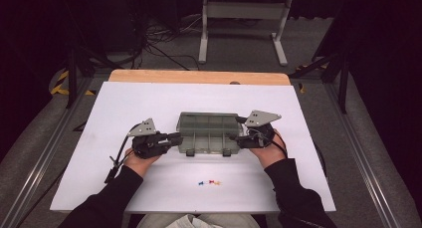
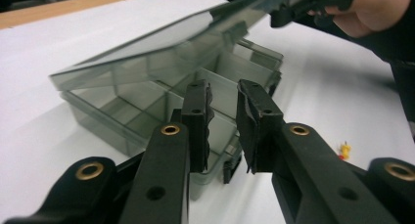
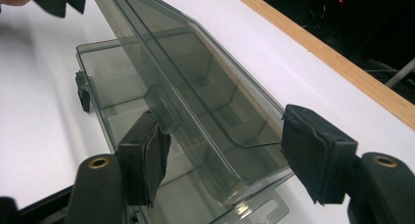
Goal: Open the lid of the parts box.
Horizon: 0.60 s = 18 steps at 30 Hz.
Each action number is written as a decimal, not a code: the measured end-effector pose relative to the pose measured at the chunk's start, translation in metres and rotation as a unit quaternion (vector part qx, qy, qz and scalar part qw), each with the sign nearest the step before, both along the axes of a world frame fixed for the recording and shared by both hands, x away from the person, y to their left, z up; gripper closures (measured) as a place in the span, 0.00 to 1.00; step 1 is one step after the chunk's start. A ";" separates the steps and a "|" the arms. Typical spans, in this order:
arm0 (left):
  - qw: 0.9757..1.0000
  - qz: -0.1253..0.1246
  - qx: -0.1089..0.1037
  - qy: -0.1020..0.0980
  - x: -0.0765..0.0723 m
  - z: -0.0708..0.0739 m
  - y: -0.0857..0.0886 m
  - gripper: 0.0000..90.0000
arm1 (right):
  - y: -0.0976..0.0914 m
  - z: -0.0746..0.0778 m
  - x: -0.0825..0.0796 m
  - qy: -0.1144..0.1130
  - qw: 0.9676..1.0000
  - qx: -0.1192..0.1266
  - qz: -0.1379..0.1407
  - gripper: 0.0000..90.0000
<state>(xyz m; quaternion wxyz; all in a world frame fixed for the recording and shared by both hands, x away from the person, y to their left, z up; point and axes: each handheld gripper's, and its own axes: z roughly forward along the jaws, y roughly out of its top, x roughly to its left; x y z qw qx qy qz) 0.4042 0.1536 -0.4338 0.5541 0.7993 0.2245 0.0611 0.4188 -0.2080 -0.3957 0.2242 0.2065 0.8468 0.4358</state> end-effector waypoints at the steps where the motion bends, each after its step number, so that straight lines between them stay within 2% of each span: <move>1: 1.000 -0.004 0.006 0.000 -0.001 -0.001 -0.002 0.82 | 0.000 0.000 0.000 0.001 1.000 0.002 0.000 0.39; 5: 0.999 -0.018 0.024 0.012 0.000 -0.006 -0.009 0.81 | 0.000 0.001 0.000 0.002 1.000 0.004 0.000 0.39; 6: 0.999 -0.022 0.036 0.017 0.001 -0.009 -0.011 0.80 | 0.000 0.001 0.000 0.003 1.000 0.005 0.000 0.39; 8: 0.999 -0.025 0.038 0.021 0.002 -0.010 -0.012 0.80 | -0.001 0.001 0.000 0.003 1.000 0.005 0.000 0.39; 13: 0.998 -0.026 0.051 0.032 0.003 -0.014 -0.013 0.79 | -0.002 0.004 0.001 0.008 1.000 0.017 0.001 0.41; 18: 0.997 -0.016 0.062 0.042 0.006 -0.017 -0.013 0.78 | -0.002 0.008 0.002 0.008 1.000 0.023 0.004 0.44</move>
